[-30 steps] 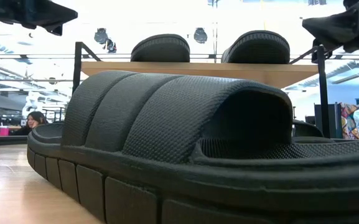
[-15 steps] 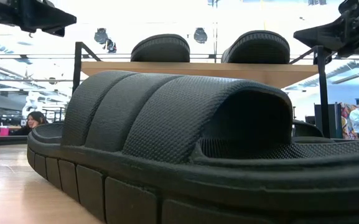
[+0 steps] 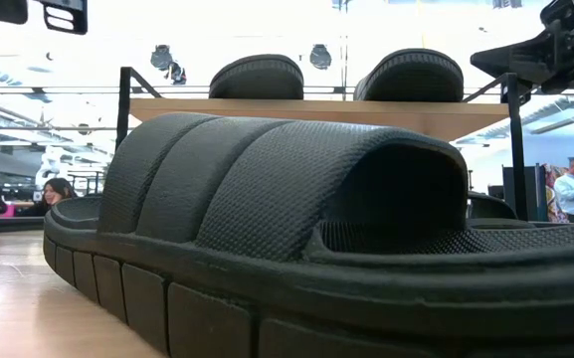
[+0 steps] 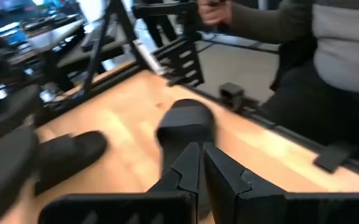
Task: Pick and place slides into the shelf
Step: Put the black slide under the shelf
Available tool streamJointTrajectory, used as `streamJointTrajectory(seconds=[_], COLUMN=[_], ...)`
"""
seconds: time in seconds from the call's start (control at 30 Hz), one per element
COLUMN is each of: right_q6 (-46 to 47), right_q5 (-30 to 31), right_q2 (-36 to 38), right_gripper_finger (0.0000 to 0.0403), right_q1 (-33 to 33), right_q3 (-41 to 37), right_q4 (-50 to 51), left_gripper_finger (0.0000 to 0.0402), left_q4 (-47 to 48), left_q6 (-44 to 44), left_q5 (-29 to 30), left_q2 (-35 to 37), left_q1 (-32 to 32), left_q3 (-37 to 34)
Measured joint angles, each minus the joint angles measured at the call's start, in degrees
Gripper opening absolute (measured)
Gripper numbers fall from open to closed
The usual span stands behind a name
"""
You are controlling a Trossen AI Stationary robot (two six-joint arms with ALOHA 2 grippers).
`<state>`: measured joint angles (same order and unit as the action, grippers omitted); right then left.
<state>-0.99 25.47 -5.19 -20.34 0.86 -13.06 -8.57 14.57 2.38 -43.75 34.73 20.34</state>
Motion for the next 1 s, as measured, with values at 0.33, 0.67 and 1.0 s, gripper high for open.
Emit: streamJointTrajectory(seconds=[0.33, 0.67, 1.0], right_q6=[-4.20, -12.76, -20.21], right_q5=[-0.02, -10.76, -0.04], right_q2=[0.00, -5.67, -24.29], right_gripper_finger=[0.0000, 0.0015, 0.0053], right_q1=[0.00, -1.62, -9.33], right_q3=[0.00, 0.00, 8.64], right_q4=[-0.39, -12.29, -19.16], left_gripper_finger=[0.0021, 0.0021, 0.0021], left_q4=[-11.69, -10.66, -10.66], left_q6=[-2.96, -6.85, -7.87], left_q5=[15.07, 20.95, 21.52], left_q2=[-14.90, -22.06, -21.07], left_q1=[9.35, 9.05, 9.17], left_q3=[0.00, 0.00, 0.00])
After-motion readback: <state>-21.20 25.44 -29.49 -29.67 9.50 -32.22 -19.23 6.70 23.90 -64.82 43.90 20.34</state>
